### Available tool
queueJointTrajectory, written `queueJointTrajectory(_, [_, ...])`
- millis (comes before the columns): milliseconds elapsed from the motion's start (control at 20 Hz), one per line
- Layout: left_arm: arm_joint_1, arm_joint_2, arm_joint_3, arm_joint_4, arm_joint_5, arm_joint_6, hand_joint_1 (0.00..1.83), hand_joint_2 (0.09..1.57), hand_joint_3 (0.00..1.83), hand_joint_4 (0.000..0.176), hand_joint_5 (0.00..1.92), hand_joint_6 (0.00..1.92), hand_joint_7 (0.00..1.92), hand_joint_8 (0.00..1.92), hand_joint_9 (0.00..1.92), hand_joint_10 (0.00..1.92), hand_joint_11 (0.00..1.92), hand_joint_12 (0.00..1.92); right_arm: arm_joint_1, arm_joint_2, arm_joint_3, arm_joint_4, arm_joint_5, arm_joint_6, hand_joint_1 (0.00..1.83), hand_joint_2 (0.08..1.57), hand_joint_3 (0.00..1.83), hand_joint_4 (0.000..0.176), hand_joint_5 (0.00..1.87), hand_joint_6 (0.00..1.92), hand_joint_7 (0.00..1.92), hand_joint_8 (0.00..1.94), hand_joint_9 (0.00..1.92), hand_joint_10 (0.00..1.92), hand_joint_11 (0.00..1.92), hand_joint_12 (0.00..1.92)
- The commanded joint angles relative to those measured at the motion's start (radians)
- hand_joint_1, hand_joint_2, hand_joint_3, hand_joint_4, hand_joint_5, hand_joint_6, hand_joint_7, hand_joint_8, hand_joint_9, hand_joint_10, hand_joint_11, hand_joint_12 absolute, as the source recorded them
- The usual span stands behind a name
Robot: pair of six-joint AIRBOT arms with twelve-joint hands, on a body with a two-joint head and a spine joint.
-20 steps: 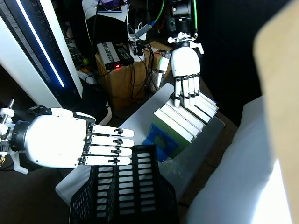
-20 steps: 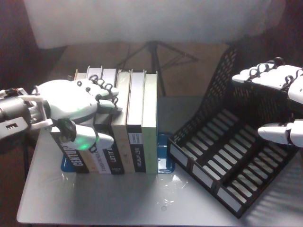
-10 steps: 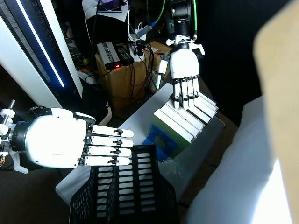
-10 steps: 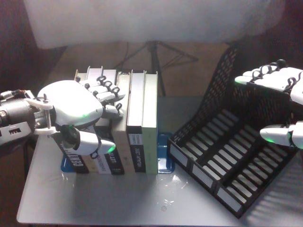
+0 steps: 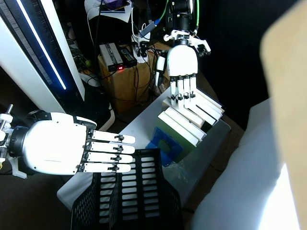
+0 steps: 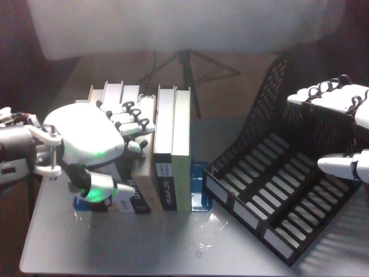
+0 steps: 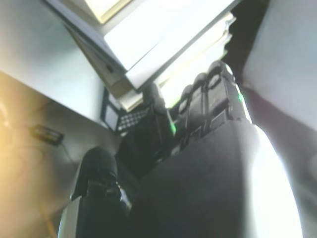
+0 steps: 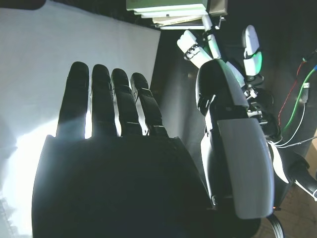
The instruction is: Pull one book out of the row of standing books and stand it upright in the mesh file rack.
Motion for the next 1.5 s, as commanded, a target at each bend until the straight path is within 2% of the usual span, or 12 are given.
queueJointTrajectory(0, [0.012,0.02,-0.01,0.006,-0.048,0.0,0.06,1.3,0.0,0.0,0.62,0.0,0.06,0.01,0.0,0.0,0.0,0.0,0.0,0.005,-0.001,0.019,0.115,0.005,0.54,1.31,0.0,0.0,0.02,0.0,0.0,0.0,0.0,0.0,0.0,0.0])
queueJointTrajectory(50, [0.021,0.031,-0.023,0.012,-0.056,-0.01,0.04,1.3,0.0,0.01,0.61,0.0,0.06,0.0,0.0,0.0,0.0,0.0,-0.001,0.005,-0.002,0.02,0.115,0.005,0.54,1.31,0.0,0.0,0.02,0.0,0.0,0.0,0.0,0.0,0.0,0.0])
queueJointTrajectory(100, [0.031,0.04,-0.034,0.029,-0.067,-0.031,0.03,1.31,0.0,0.002,0.61,0.0,0.05,0.0,0.0,0.0,0.0,0.0,-0.002,0.005,-0.002,0.024,0.115,0.005,0.54,1.31,0.0,0.0,0.02,0.0,0.0,0.0,0.0,0.0,0.0,0.0])
queueJointTrajectory(150, [0.035,0.044,-0.041,0.04,-0.071,-0.041,0.02,1.32,0.01,0.004,0.6,0.0,0.05,0.0,0.0,0.0,0.0,0.0,-0.004,0.005,-0.002,0.026,0.115,0.005,0.54,1.31,0.0,0.0,0.02,0.0,0.0,0.0,0.0,0.0,0.0,0.0])
queueJointTrajectory(250, [0.044,0.051,-0.056,0.085,-0.077,-0.077,0.12,1.3,0.0,0.0,0.63,0.01,0.07,0.01,0.0,0.0,0.0,0.0,-0.007,0.004,-0.003,0.029,0.116,0.005,0.54,1.31,0.0,0.0,0.02,0.0,0.0,0.0,0.0,0.0,0.0,0.0])
queueJointTrajectory(400, [0.058,0.065,-0.079,0.151,-0.087,-0.144,0.11,1.31,0.0,0.0,0.62,0.0,0.06,0.0,0.0,0.0,0.0,0.0,-0.009,0.005,-0.004,0.033,0.116,0.005,0.54,1.31,0.0,0.0,0.02,0.0,0.0,0.0,0.0,0.0,0.0,0.0])
queueJointTrajectory(650, [0.095,0.099,-0.113,0.17,-0.119,-0.198,0.19,1.3,0.0,0.0,0.64,0.01,0.08,0.01,0.0,0.0,0.0,0.0,-0.013,0.004,-0.004,0.036,0.116,0.005,0.53,1.31,0.0,0.0,0.01,0.0,0.0,0.0,0.0,0.0,0.0,0.0])
queueJointTrajectory(1000, [0.146,0.109,-0.145,0.196,-0.171,-0.279,0.15,1.31,0.0,0.0,0.65,0.01,0.1,0.01,0.0,0.0,0.0,0.0,-0.016,0.005,-0.004,0.042,0.115,0.005,0.55,1.31,0.0,0.0,0.01,0.0,0.0,0.0,0.0,0.0,0.0,0.0])
queueJointTrajectory(1250, [0.138,0.129,-0.161,0.186,-0.24,-0.307,0.01,1.34,0.01,0.0,0.51,0.0,0.0,0.0,0.0,0.0,0.0,0.0,-0.019,0.007,-0.004,0.045,0.114,0.005,0.56,1.31,0.0,0.0,0.01,0.0,0.0,0.0,0.0,0.0,0.0,0.0])
queueJointTrajectory(1350, [0.126,0.141,-0.161,0.141,-0.289,-0.296,0.0,1.35,0.01,0.0,0.28,0.0,0.0,0.0,0.0,0.0,0.0,0.0,-0.019,0.011,-0.005,0.045,0.115,0.005,0.56,1.31,0.0,0.0,0.0,0.0,0.0,0.0,0.0,0.0,0.0,0.0])
queueJointTrajectory(1450, [0.117,0.156,-0.162,0.062,-0.344,-0.252,0.0,1.4,0.03,0.004,0.04,0.0,0.0,0.0,0.0,0.0,0.0,0.0,-0.019,0.021,-0.011,0.045,0.13,0.005,0.58,1.31,0.0,0.0,0.0,0.0,0.0,0.0,0.0,0.0,0.0,0.0])
